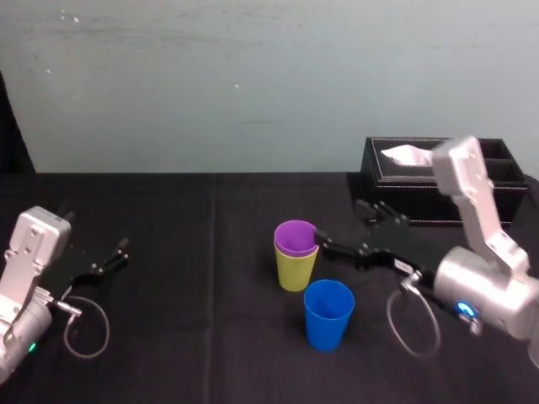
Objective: Stack the three plastic cups sequentially using one hand.
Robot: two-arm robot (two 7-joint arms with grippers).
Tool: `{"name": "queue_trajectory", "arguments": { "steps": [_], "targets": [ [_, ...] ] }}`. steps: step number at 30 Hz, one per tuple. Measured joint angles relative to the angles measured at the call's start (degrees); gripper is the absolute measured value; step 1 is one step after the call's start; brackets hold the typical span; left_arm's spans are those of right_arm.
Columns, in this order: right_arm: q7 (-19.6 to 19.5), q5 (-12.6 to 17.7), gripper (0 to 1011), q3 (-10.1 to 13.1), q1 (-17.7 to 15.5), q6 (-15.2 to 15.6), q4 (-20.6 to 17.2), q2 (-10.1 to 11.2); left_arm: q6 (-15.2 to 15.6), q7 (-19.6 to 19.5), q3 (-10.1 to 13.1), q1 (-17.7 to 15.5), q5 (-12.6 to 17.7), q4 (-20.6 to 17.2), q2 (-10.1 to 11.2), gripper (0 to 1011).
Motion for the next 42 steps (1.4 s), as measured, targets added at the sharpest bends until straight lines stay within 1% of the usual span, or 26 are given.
{"name": "queue_trajectory", "arguments": {
  "steps": [1,3,4,6,7,9,10,12,15,18,19,20,21,23,25,29,31,34,35,42],
  "targets": [
    [-0.31,0.98,1004,1.11,-1.94,0.0,-1.75,0.96,0.0,0.0,0.0,0.0,0.0,0.0,0.0,1000],
    [-0.59,1.99,1004,2.19,-4.01,-0.03,-3.49,1.94,0.0,0.0,0.0,0.0,0.0,0.0,0.0,1000],
    [-0.73,2.92,1004,3.11,-5.93,-0.18,-4.84,2.87,0.0,0.0,0.0,0.0,0.0,0.0,0.0,1000],
    [-0.87,3.83,1004,4.05,-8.08,-0.52,-6.45,3.89,0.0,0.0,0.0,0.0,0.0,0.0,0.0,1000],
    [-1.08,4.48,1004,4.98,-10.52,-1.23,-7.98,5.01,0.0,0.0,0.0,0.0,0.0,0.0,0.0,1000],
    [-1.28,4.74,1004,5.68,-12.55,-2.23,-9.16,5.91,0.0,0.0,0.0,0.0,0.0,0.0,0.0,1000],
    [-1.46,4.96,1004,6.43,-14.95,-3.21,-10.38,6.93,0.0,0.0,0.0,0.0,0.0,0.0,0.0,1000],
    [-1.62,5.05,1004,7.11,-17.14,-4.21,-11.28,7.86,0.0,0.0,0.0,0.0,0.0,0.0,0.0,1000],
    [-2.08,5.15,1004,8.47,-21.7,-5.95,-12.77,9.36,0.0,0.0,0.0,0.0,0.0,0.0,0.0,1000],
    [-2.54,5.07,1004,9.13,-24.2,-6.99,-13.28,9.9,0.0,0.0,0.0,0.0,0.0,0.0,0.0,1000],
    [-2.95,4.67,1004,9.38,-25.69,-7.7,-13.48,10.06,0.0,0.0,0.0,0.0,0.0,0.0,0.0,1000],
    [-3.11,4.38,1004,9.43,-26.29,-8.03,-13.52,10.1,0.0,0.0,0.0,0.0,0.0,0.0,0.0,1000],
    [-3.4,3.7,1004,9.41,-27.33,-8.55,-13.52,10.11,0.0,0.0,0.0,0.0,0.0,0.0,0.0,1000],
    [-3.52,3.33,1004,9.36,-27.65,-8.77,-13.5,10.08,0.0,0.0,0.0,0.0,0.0,0.0,0.0,1000],
    [-4.25,1.58,1004,8.75,-28.71,-9.31,-12.97,9.41,0.0,0.0,0.0,0.0,0.0,0.0,0.0,1000],
    [-5.31,0.02,1004,8.01,-28.92,-9.27,-12.29,8.2,0.0,0.0,0.0,0.0,0.0,0.0,0.0,1000],
    [-6.66,-1.27,1004,7.32,-28.83,-8.98,-11.66,6.57,0.0,0.0,0.0,0.0,0.0,0.0,0.0,1000],
    [-7.76,-2.28,1004,6.83,-28.52,-8.78,-11.15,5.15,0.0,0.0,0.0,0.0,0.0,0.0,0.0,1000],
    [-8.35,-2.93,1004,6.48,-28.27,-8.61,-10.93,4.33,0.0,0.0,0.0,0.0,0.0,0.0,0.0,1000],
    [-10.37,-5.86,1004,5.0,-26.96,-7.59,-9.98,1.12,0.0,0.0,0.0,0.0,0.0,0.0,0.0,1000]
  ]
}}
